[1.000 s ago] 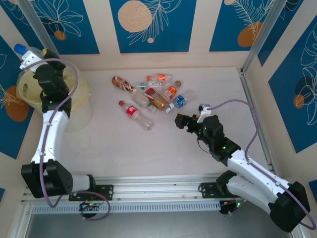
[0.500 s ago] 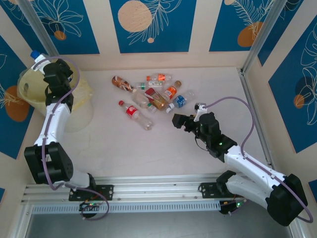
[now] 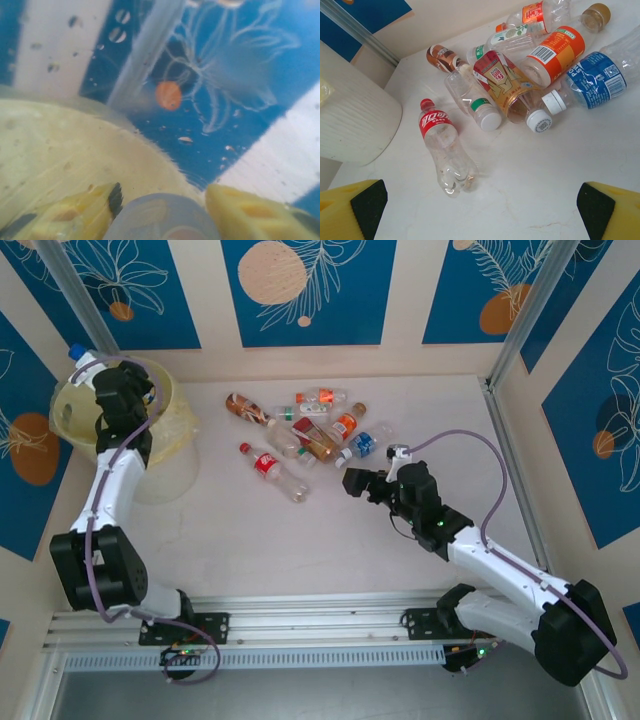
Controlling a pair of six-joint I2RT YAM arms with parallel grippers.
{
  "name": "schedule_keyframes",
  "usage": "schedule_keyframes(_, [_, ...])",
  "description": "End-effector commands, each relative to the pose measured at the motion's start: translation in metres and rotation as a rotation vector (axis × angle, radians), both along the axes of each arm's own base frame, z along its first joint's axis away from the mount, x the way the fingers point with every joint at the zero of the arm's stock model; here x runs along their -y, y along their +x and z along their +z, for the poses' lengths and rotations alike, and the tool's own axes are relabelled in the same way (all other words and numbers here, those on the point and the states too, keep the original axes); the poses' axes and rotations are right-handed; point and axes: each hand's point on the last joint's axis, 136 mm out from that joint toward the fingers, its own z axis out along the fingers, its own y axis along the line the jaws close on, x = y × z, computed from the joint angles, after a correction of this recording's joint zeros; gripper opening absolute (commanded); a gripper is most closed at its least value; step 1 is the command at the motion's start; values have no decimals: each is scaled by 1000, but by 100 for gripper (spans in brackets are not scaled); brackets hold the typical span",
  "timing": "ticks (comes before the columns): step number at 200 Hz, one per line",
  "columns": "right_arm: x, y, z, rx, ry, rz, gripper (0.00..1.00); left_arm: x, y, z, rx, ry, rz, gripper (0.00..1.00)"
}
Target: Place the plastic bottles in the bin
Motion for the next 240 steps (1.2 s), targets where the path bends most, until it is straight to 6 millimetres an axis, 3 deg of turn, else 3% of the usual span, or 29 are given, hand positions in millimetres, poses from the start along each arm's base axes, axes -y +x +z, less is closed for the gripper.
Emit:
schedule_keyframes(1, [-4, 4, 19, 32, 44, 8, 100, -21, 5, -5, -51, 19, 137, 69])
schedule_keyframes(13, [-4, 3, 20, 31, 46, 11, 99, -22, 10, -9, -84, -3, 143, 87])
schedule_keyframes(30, [-3, 3, 19, 27, 47, 5, 99, -17, 15, -9, -101, -33, 109, 100])
schedule_keyframes(73, [-3, 2, 19, 26, 54, 5, 99, -6, 2, 13, -43, -54, 56, 100])
schedule_keyframes(136, [-3, 2, 17, 24, 55, 3, 99, 38, -18, 40, -67, -10, -127, 100])
schedule_keyframes(164, [-2, 3, 16, 33, 43, 1, 100, 76, -27, 54, -88, 67, -202, 100])
schedule_keyframes(195, [-4, 2, 12, 81, -21, 48, 100, 137, -36, 60, -119, 169, -302, 100])
schedule_keyframes(219, [-1, 1, 10, 94, -24, 34, 100, 185, -40, 50, -135, 171, -395, 100])
schedule_keyframes(240, [3, 2, 7, 98, -31, 17, 100, 223, -41, 29, -179, 176, -459, 100])
